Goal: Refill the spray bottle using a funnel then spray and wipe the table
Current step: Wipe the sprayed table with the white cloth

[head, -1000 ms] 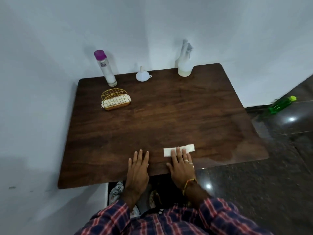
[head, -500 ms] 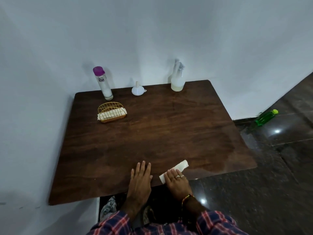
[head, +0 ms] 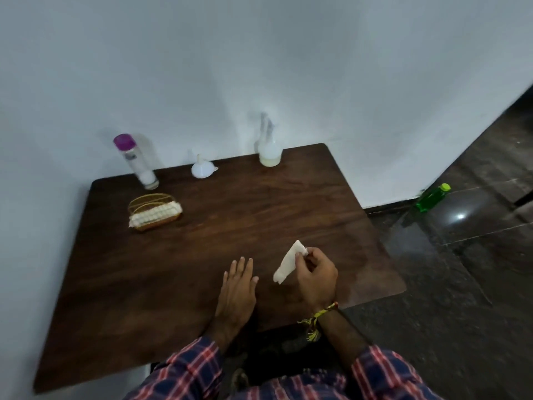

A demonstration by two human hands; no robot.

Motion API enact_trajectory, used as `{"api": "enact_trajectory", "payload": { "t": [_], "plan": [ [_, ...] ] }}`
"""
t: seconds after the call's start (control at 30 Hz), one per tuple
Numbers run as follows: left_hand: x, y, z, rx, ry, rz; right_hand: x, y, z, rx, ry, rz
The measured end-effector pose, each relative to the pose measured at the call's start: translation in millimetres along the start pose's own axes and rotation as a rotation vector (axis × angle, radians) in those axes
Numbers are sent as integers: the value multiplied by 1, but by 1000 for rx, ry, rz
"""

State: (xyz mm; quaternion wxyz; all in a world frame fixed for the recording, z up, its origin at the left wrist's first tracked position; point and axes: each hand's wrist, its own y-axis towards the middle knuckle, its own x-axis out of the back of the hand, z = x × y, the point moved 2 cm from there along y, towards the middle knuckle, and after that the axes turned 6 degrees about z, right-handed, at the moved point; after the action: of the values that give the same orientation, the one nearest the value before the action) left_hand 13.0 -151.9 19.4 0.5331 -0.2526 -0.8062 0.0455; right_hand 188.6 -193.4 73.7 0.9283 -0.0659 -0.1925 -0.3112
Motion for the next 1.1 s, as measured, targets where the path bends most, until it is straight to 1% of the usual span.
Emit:
{"api": "enact_trajectory", "payload": {
  "t": [0.17,0.3,0.4,0.53,0.6,0.67,0.77,0.83,0.93,1.1],
  "plan": [
    [-21,64,-90,-110,-14,13,71,65,-2,-62,150,-131],
    [-41,131,-171,-205,8,62,124,128,-27,-103,214,-209],
    [-57,186,-214,-216,5,74,157,174,-53,-131,258,-249],
    [-73,259,-250,-176,19,21,182,234,-94,-167,240,-267],
    [-81,291,-261,-124,33,-10,182,269,-122,-208,198,-255],
    [-93,311,-265,-85,49,-77,174,303,-151,-257,145,-235],
    [-111,317,-262,-112,45,-251,158,353,-190,-336,70,-221],
    [-117,319,-258,-122,68,-303,143,385,-211,-408,47,-217],
    [-118,321,-256,-124,80,-340,119,424,-237,-481,-34,-201],
    [-118,318,-255,-110,107,-323,80,469,-276,-569,-118,-153]
  ]
}}
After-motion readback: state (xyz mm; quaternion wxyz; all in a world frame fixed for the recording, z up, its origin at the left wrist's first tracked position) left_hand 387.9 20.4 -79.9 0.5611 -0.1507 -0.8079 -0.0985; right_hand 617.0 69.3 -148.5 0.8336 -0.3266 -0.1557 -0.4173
